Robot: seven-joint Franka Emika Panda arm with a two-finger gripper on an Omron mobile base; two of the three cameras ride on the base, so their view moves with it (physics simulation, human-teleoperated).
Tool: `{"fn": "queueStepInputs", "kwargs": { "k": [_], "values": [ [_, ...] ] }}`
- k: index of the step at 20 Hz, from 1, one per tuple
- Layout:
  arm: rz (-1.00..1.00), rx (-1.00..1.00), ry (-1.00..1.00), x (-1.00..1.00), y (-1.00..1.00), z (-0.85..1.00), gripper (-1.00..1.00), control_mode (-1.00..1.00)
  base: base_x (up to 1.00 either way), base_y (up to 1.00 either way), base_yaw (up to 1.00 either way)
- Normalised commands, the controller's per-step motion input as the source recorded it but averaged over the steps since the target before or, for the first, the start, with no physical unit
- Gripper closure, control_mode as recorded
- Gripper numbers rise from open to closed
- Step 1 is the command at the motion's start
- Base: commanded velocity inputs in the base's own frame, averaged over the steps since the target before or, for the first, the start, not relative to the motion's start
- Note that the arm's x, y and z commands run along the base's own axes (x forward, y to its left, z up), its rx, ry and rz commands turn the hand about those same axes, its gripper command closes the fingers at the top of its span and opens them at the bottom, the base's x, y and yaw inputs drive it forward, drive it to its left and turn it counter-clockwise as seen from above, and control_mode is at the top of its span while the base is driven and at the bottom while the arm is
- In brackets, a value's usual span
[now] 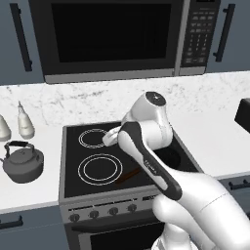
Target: Pick the kettle from the counter and place it on a stove burner. Then turn the burner on.
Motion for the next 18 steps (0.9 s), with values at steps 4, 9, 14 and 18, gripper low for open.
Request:
{"fn": "queueStepInputs", "kwargs": {
  "k": [4, 9, 14, 18],
  "values": [
    [0.19, 0.19, 0.22, 0.00, 0.54, 0.00, -1.00, -1.00, 0.00, 0.00, 0.00],
    [0.20, 0.18, 0.10, 0.00, 0.60, -0.06, -1.00, -1.00, 0.00, 0.00, 0.00],
    [0.15, 0.03, -0.03, -0.01, 0.83, -0.29, -1.00, -1.00, 0.00, 0.00, 0.00],
    [0.06, 0.00, -0.04, 0.00, 0.85, -0.20, -1.00, -1.00, 0.00, 0.00, 0.00]
  ]
}}
